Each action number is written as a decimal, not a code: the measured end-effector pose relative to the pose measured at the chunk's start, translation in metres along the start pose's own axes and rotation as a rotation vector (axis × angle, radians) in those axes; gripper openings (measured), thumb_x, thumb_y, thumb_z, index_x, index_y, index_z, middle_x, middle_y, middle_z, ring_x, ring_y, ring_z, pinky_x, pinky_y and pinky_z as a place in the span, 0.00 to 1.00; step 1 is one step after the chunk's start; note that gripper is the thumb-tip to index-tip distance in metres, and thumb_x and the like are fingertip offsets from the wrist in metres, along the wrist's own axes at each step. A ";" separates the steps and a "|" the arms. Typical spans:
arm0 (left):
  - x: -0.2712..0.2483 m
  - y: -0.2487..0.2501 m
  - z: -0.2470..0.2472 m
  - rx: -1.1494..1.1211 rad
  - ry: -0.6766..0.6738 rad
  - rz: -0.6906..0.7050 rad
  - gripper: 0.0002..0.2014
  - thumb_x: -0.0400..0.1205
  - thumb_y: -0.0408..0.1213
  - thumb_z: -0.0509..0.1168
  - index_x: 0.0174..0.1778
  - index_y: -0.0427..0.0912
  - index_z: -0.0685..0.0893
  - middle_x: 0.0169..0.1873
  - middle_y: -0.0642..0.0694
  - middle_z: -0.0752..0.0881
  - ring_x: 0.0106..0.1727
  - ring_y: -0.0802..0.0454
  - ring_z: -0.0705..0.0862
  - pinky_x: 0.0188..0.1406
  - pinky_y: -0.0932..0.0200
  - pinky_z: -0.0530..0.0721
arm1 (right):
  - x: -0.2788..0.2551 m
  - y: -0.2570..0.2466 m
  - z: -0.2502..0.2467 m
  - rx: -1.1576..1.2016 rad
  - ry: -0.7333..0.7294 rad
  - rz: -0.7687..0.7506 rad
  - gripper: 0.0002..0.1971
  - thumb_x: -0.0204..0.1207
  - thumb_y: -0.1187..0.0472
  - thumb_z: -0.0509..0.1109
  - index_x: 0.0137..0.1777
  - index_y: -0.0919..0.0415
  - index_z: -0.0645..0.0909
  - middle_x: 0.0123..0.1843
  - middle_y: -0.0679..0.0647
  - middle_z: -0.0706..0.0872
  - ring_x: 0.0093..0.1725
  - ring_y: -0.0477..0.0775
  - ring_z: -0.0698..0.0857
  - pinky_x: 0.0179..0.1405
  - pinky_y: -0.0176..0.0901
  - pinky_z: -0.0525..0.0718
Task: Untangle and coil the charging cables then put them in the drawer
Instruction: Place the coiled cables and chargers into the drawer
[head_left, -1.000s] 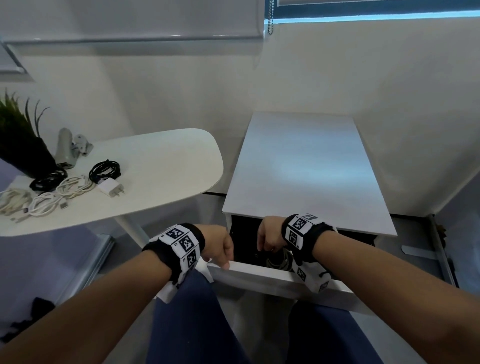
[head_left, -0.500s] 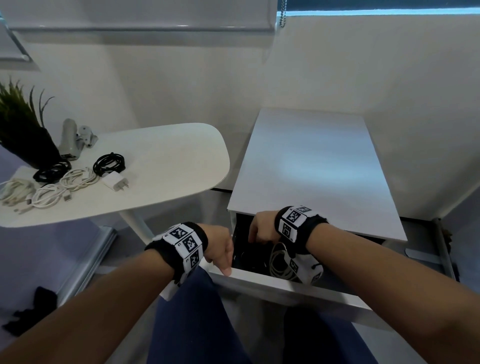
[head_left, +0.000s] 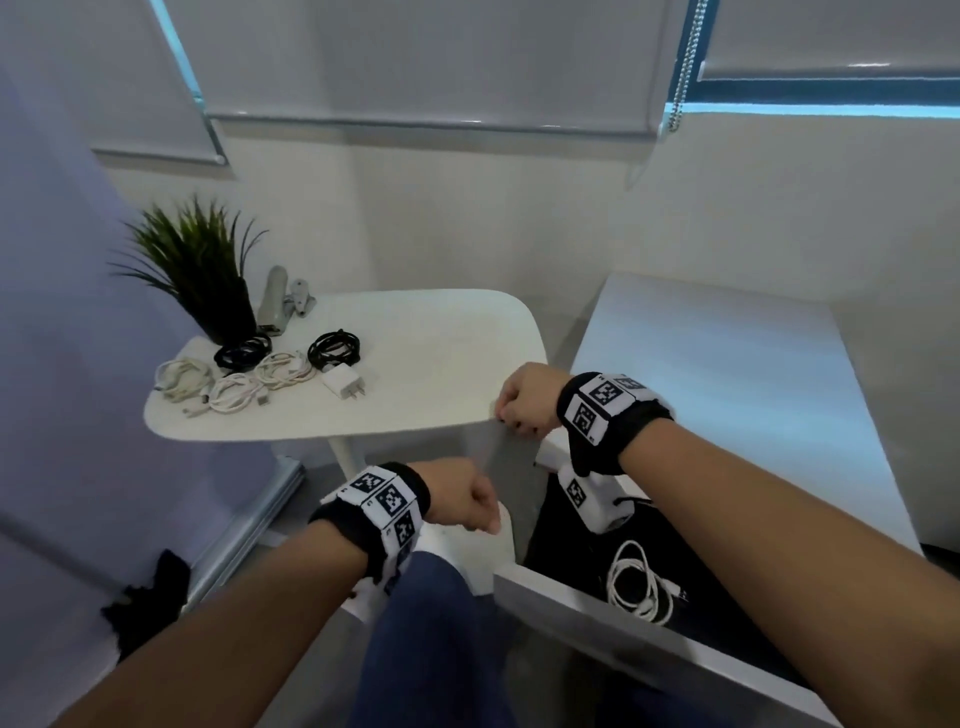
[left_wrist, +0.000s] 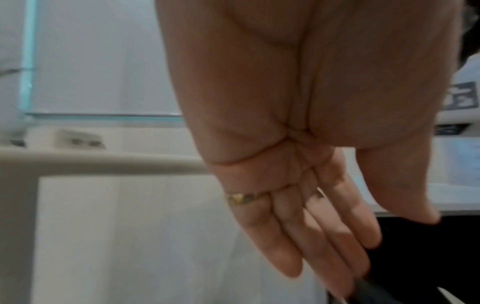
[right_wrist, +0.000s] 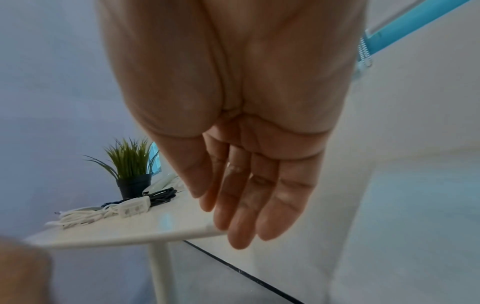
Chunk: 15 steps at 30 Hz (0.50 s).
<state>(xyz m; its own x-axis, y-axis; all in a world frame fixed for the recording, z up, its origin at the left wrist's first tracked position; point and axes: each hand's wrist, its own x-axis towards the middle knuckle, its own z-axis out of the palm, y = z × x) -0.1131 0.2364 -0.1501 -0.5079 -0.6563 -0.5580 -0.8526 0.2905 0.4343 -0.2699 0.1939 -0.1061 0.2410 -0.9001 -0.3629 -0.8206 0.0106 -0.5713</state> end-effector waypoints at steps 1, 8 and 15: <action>-0.005 -0.006 -0.008 0.014 0.066 0.002 0.12 0.78 0.47 0.69 0.53 0.46 0.88 0.46 0.51 0.88 0.47 0.55 0.83 0.49 0.61 0.80 | 0.005 -0.007 0.001 -0.013 0.008 -0.011 0.09 0.77 0.70 0.63 0.44 0.63 0.85 0.37 0.58 0.84 0.33 0.53 0.80 0.24 0.35 0.78; -0.033 -0.056 -0.061 -0.034 0.720 -0.003 0.07 0.79 0.41 0.68 0.43 0.41 0.87 0.39 0.47 0.85 0.42 0.51 0.81 0.38 0.63 0.75 | 0.041 -0.053 0.015 -0.158 0.091 -0.127 0.11 0.77 0.63 0.67 0.56 0.61 0.88 0.55 0.55 0.89 0.53 0.54 0.84 0.48 0.37 0.76; -0.035 -0.123 -0.109 0.277 0.876 -0.493 0.17 0.80 0.37 0.58 0.65 0.45 0.78 0.62 0.38 0.78 0.65 0.37 0.76 0.62 0.43 0.74 | 0.077 -0.099 0.025 -0.223 0.075 -0.166 0.14 0.81 0.60 0.63 0.62 0.62 0.84 0.64 0.58 0.85 0.64 0.58 0.81 0.55 0.39 0.75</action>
<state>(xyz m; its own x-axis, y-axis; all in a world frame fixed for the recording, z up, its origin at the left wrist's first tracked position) 0.0229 0.1478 -0.1066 0.0768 -0.9889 0.1272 -0.9959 -0.0699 0.0579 -0.1571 0.1343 -0.0955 0.3498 -0.9112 -0.2176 -0.8686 -0.2284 -0.4398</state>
